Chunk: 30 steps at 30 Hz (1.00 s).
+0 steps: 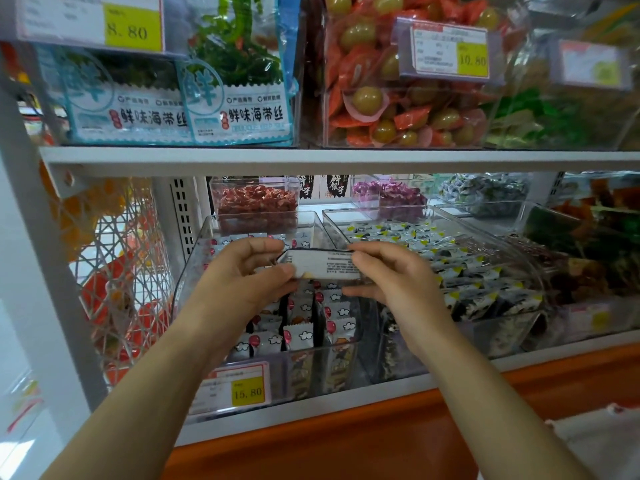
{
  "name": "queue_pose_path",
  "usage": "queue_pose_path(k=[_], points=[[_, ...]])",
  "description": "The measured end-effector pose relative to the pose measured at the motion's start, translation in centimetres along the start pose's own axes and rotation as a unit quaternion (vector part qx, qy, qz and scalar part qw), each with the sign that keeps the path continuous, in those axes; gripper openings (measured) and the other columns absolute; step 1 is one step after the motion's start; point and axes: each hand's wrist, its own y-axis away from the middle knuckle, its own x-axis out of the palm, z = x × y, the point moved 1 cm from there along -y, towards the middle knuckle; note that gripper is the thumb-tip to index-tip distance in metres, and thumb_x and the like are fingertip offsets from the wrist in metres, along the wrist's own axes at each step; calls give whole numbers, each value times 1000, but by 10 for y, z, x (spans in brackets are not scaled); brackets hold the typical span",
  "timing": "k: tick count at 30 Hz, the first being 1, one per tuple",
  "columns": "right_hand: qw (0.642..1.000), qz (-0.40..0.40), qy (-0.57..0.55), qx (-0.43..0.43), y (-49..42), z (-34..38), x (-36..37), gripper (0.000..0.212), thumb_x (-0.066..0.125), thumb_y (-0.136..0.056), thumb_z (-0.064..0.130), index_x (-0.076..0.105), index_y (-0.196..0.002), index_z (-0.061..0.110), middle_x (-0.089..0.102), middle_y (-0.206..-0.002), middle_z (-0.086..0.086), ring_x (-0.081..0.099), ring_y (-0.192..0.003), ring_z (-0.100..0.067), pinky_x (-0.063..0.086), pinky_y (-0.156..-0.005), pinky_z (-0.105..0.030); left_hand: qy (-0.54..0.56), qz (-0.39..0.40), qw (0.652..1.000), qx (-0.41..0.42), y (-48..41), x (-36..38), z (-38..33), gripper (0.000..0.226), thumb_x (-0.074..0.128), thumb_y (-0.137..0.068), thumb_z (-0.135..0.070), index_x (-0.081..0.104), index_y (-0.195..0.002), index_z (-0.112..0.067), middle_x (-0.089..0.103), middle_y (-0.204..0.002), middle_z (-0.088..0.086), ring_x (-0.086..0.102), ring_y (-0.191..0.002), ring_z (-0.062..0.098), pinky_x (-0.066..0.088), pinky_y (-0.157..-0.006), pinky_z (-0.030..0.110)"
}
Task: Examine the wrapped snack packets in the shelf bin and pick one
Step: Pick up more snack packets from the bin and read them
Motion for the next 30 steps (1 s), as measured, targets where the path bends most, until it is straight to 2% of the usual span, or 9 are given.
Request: queue_pose_path(k=[7,9,12,15,18,22,24,27,30], points=[[999,-20,-2,-25,-3,1,2,21,63,-85,10,72,-72,23,68,-83,-9,69,-74,-18,58,-59,-26,-109,8,994,28,4,-2,-4,34,70,-78,-8,64,-103,-30,66,-107,-5,69,-90,17,52,-85,32],[997,-42,45,-48,-4,0,2,21,63,-86,14,70,-68,22,66,-73,-5,66,-74,-25,59,-61,-36,-142,16,989,42,6,-1,-5,36,71,-78,-9,64,-102,-34,64,-102,-8,69,-87,13,52,-80,27],[988,-68,111,-80,-5,-1,1,24,62,-87,20,63,-67,7,58,-67,-18,59,-73,-38,53,-67,-55,-177,27,982,52,9,1,-7,40,70,-78,-5,63,-104,-34,63,-98,-7,67,-83,10,52,-71,19],[981,-77,145,-101,-6,-1,1,26,61,-87,20,62,-64,7,55,-58,-11,53,-58,-21,49,-59,-38,-190,32,980,45,9,4,-7,36,69,-79,-5,64,-103,-31,62,-105,-4,67,-87,11,52,-70,12],[979,-58,160,-109,-4,0,4,23,60,-88,20,65,-68,12,56,-58,1,50,-56,-6,40,-54,-20,-154,28,988,17,9,6,-7,17,67,-82,-14,68,-95,-24,68,-101,1,68,-85,11,53,-69,13],[977,-27,170,-129,-2,1,7,20,60,-89,17,68,-72,9,60,-63,-8,53,-59,-12,41,-57,-27,-186,-26,982,24,7,5,-6,10,65,-84,-23,72,-80,-16,71,-89,6,66,-88,28,57,-80,38],[975,-20,175,-139,-1,1,8,22,60,-89,17,67,-72,5,59,-64,-13,51,-59,-19,40,-56,-29,-218,-43,973,55,7,5,-8,13,65,-84,-23,72,-75,-17,71,-80,3,66,-83,27,57,-79,43],[975,-16,174,-141,-1,1,8,23,60,-89,17,67,-72,4,59,-62,-13,51,-57,-19,39,-55,-29,-271,-51,956,104,9,4,-10,18,63,-85,-26,71,-71,-19,70,-70,-5,65,-67,14,58,-68,30],[974,-10,176,-141,-1,1,8,21,60,-89,16,67,-71,8,57,-59,-4,49,-55,-8,38,-54,-24,-307,-53,940,136,10,5,-12,21,61,-87,-26,69,-68,-20,66,-61,-12,55,-50,0,44,-48,11]])
